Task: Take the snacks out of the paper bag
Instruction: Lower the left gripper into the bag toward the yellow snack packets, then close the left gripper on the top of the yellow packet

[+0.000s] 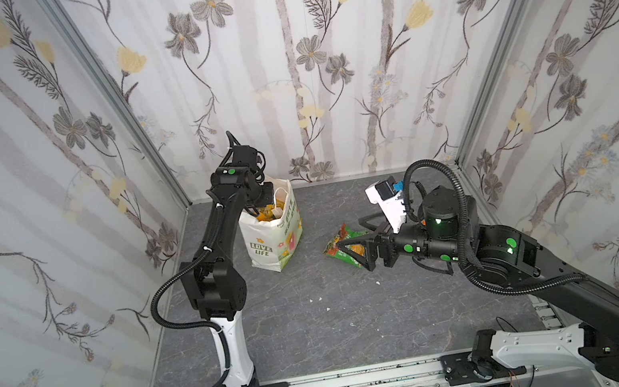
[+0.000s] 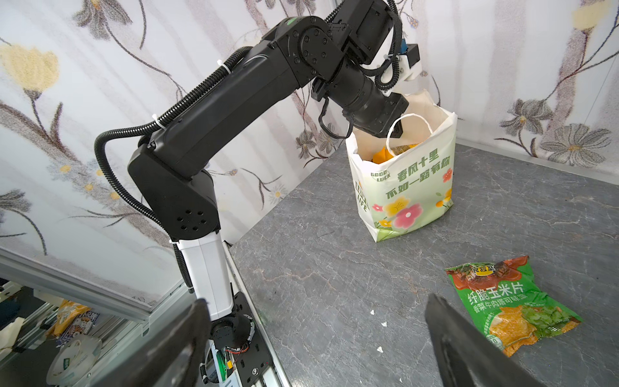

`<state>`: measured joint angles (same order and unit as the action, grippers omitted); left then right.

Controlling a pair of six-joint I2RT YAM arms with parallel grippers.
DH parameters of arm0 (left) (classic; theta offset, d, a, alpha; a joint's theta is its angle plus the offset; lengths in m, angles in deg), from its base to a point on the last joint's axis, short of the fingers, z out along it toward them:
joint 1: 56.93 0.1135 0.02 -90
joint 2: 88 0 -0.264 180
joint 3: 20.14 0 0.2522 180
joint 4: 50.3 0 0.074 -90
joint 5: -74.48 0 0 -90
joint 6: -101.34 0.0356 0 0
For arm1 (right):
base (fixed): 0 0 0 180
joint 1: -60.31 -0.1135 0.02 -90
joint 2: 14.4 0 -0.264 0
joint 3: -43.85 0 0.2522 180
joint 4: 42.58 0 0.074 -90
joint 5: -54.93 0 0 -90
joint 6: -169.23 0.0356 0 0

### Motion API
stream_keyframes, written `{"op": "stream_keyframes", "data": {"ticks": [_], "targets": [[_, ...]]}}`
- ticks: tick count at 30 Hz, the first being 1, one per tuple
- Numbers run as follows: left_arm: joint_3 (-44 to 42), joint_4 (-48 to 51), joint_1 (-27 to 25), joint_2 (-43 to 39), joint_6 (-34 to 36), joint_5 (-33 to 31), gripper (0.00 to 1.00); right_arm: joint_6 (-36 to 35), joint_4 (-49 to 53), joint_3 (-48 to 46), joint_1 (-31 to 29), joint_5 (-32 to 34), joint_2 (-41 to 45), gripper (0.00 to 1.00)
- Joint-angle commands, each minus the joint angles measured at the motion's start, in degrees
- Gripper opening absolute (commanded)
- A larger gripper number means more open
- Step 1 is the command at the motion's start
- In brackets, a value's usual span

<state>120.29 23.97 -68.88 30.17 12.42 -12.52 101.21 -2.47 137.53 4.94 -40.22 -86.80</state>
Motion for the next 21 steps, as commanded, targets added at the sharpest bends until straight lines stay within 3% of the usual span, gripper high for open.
{"op": "stream_keyframes", "data": {"ticks": [1, 7, 10, 14, 21], "targets": [[1.8, 1.3, 0.0, -0.6, -0.1, -1.9, 0.0, 0.0, 0.1, -0.3, -0.1, 0.7, 0.2, 0.99], [3.5, 1.6, 0.0, -0.6, 0.1, -2.5, 0.0, -0.1, -0.1, -0.7, -0.1, 0.9, 0.6, 0.99], [3.5, 3.0, 0.0, 0.8, 1.2, 0.4, 0.0, -0.1, -0.2, -1.0, -0.1, 0.7, 0.8, 0.99], [4.2, 6.4, -0.2, 5.9, 1.8, -0.9, 0.36, 0.1, -0.9, -2.0, -0.1, 0.5, 1.5, 0.99], [-2.8, 1.8, -0.8, 6.2, 1.8, 1.6, 0.68, -0.1, -0.3, -2.5, -0.2, 1.0, 1.8, 0.99]]}}
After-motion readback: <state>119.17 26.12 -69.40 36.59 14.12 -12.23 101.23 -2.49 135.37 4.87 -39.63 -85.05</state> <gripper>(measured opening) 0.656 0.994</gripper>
